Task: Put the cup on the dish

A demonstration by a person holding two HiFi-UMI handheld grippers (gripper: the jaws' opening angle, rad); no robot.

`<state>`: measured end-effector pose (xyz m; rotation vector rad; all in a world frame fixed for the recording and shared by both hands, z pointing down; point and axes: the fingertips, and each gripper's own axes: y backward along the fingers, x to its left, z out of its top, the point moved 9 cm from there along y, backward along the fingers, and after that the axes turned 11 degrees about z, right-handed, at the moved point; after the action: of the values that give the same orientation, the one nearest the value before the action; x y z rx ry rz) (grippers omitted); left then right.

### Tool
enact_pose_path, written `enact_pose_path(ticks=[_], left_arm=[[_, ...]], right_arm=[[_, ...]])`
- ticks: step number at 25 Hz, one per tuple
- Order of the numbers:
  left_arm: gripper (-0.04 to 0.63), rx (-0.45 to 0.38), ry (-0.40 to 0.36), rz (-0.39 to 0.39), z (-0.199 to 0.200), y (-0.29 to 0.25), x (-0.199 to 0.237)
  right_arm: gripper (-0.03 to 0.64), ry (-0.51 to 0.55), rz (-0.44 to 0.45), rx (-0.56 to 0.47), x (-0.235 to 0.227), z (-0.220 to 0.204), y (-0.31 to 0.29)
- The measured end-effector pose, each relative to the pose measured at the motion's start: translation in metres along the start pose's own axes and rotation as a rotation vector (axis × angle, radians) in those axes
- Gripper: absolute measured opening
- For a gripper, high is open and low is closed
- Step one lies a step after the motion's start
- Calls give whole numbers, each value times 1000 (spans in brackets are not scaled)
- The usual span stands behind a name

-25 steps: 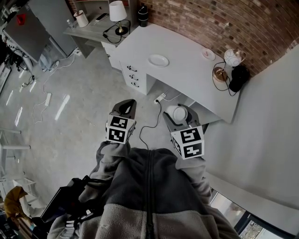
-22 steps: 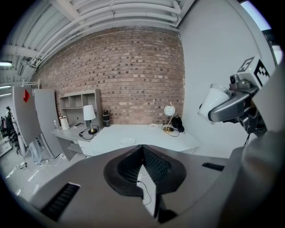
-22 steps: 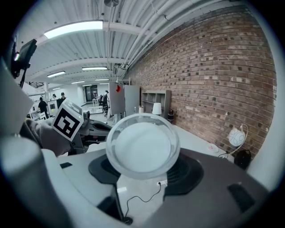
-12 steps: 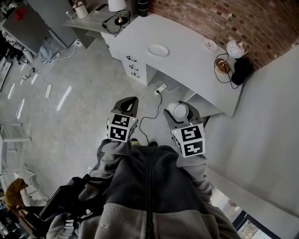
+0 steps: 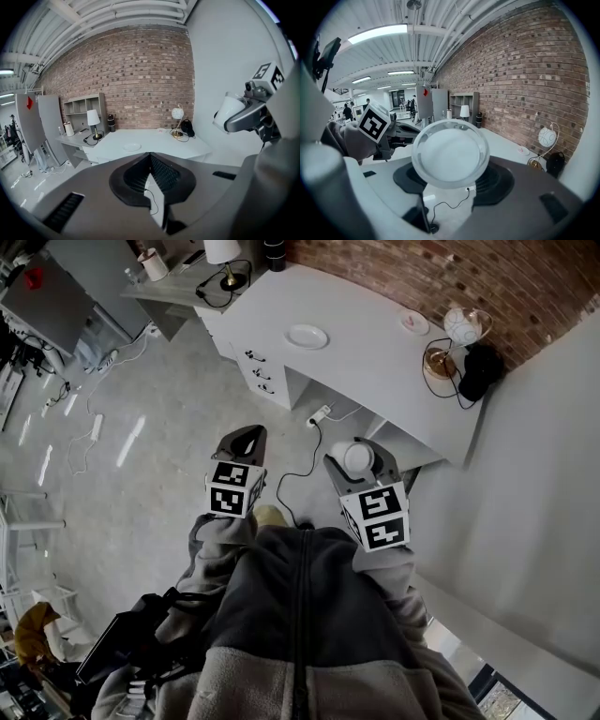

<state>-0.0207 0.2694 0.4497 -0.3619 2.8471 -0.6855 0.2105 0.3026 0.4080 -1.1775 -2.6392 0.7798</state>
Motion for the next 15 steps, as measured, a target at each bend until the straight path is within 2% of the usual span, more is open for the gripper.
enact_pose_path(ticks=[8,15], left_arm=[[5,-15,-6,-16,8,-18,-4],[5,-16,6,-46,13,-53,14]], right_arm=[[255,7,-4,-3,-10,0,-6],[255,-3,-18,17,-23,9,-34]])
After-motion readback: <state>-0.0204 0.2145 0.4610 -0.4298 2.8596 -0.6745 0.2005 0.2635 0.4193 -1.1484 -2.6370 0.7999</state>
